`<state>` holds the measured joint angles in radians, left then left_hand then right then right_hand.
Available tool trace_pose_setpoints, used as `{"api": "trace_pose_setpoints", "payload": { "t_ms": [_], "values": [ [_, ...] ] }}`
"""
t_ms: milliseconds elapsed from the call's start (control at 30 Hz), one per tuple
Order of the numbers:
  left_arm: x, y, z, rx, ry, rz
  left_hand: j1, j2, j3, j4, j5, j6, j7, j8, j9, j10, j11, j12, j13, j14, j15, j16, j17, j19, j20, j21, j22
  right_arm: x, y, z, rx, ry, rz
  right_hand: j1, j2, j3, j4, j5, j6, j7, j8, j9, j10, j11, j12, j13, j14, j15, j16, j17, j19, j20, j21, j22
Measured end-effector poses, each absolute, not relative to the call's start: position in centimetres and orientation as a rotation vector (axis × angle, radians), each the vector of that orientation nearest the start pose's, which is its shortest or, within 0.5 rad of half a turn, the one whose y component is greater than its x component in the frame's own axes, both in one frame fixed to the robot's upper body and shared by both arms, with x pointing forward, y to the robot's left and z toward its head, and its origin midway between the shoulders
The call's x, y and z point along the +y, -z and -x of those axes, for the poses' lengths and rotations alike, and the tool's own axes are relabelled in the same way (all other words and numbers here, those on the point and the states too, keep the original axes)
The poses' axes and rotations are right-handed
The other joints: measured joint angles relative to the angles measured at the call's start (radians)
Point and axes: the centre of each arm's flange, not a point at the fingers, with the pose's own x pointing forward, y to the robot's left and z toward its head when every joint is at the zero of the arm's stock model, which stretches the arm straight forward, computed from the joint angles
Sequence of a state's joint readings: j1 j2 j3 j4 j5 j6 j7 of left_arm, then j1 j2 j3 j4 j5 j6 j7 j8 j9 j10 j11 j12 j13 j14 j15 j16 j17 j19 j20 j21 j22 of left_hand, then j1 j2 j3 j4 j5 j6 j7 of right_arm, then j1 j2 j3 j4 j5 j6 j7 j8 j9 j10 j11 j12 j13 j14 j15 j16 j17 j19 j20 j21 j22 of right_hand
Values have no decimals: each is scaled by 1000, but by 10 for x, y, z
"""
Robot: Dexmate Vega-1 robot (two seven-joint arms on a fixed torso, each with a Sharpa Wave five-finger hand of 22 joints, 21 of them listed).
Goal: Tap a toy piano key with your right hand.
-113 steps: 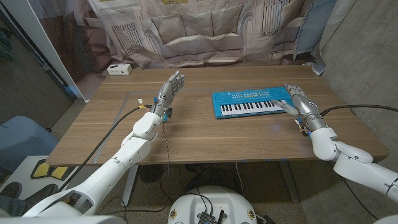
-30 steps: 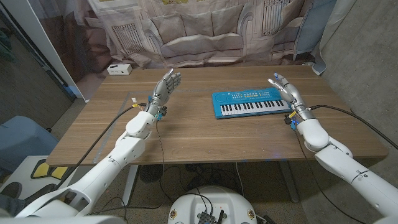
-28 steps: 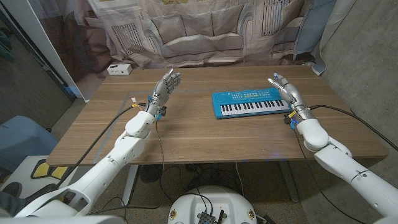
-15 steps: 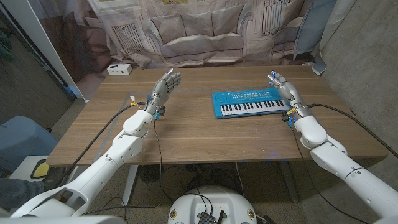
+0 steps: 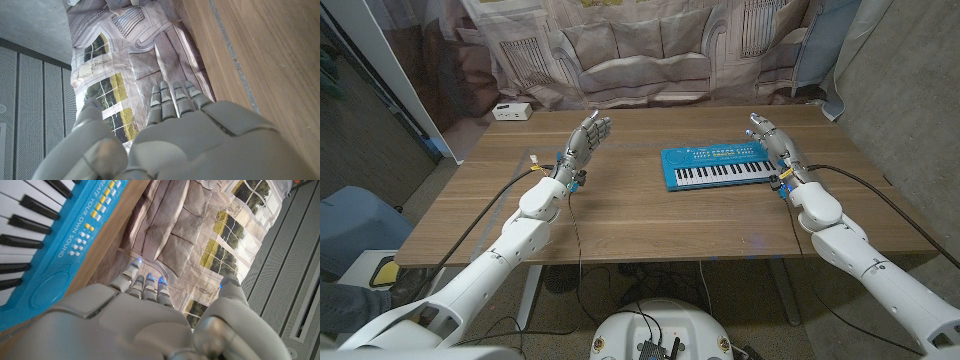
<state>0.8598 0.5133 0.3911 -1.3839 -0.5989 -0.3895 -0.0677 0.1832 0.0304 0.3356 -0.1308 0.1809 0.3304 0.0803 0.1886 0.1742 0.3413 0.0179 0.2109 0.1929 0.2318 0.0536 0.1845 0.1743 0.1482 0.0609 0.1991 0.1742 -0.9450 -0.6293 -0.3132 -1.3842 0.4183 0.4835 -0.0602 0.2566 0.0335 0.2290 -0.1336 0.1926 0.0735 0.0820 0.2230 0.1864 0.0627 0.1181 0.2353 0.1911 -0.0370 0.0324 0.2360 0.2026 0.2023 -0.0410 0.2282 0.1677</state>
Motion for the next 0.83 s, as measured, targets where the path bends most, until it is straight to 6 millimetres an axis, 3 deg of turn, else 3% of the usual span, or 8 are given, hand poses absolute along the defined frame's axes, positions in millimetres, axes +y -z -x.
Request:
{"api": "trace_pose_setpoints", "payload": {
  "t_ms": [833],
  "values": [
    [262, 8, -626, -739, 295, -14, 5, 5, 0, 0, 0, 0, 0, 0, 0, 0, 0, 0, 0, 0, 0, 0, 0, 0, 0, 0, 0, -324, 23, -619, -776, -198, 107, -1, 1, -4, 4, 0, 18, 7, 0, 0, 21, 0, 0, 0, 19, 5, 0, -3, 20, 5, -8, 0]
  ]
}}
